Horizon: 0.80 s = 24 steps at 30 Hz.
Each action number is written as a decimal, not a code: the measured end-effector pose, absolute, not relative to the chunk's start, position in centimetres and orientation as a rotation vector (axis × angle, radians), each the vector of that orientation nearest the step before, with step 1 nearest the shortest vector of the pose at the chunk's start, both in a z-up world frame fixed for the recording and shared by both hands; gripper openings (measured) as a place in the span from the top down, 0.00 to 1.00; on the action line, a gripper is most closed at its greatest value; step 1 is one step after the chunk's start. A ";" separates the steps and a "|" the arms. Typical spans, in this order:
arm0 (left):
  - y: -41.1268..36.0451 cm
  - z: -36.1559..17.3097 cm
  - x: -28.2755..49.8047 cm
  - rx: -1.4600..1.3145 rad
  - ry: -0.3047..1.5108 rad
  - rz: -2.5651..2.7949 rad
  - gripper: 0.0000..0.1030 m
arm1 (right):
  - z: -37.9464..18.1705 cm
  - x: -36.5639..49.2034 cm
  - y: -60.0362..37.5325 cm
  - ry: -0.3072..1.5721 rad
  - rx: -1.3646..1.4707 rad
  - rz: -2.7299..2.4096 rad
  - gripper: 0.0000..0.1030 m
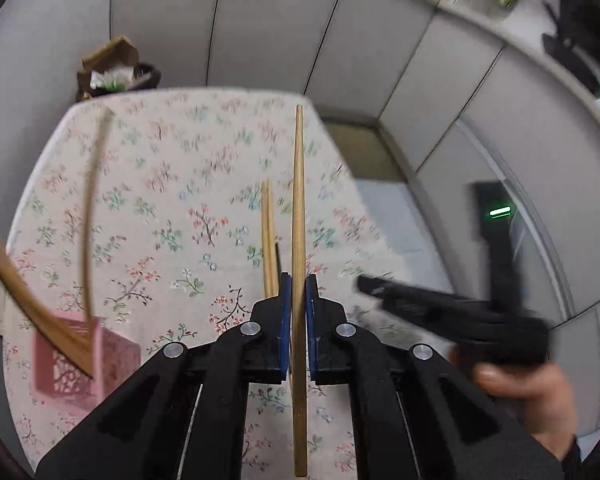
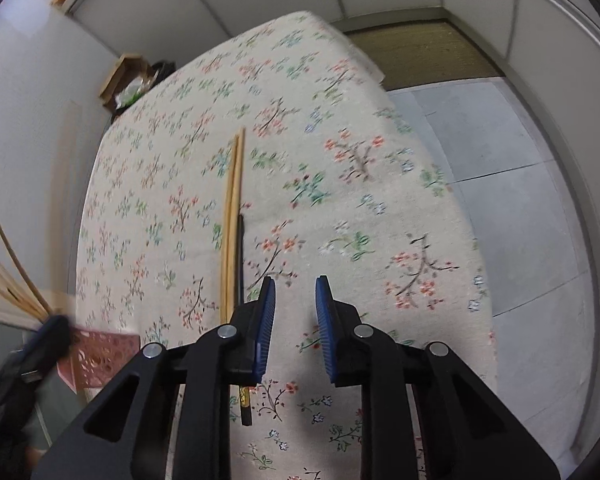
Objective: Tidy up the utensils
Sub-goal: 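Grasp a bamboo chopstick with the left gripper while the right grasps the black chopstick, then carry both held chopsticks over the pink holder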
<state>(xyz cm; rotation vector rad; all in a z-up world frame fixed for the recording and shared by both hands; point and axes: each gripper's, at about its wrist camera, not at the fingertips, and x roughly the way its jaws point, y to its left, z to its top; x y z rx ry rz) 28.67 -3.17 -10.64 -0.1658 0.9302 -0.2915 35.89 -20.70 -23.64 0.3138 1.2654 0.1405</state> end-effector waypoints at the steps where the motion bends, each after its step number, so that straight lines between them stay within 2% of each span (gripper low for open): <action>1: -2.9 -9.7 28.0 -0.174 0.897 -0.299 0.94 | -24.2 35.9 -19.7 1.289 0.292 0.171 0.82; 9: 0.3 -6.0 24.0 -0.207 0.746 -0.309 0.94 | -27.0 35.1 -14.5 1.407 0.150 0.263 0.87; 24: 4.3 -6.0 23.0 -0.258 0.731 -0.299 0.94 | -28.9 35.8 -12.5 1.441 0.048 0.199 0.93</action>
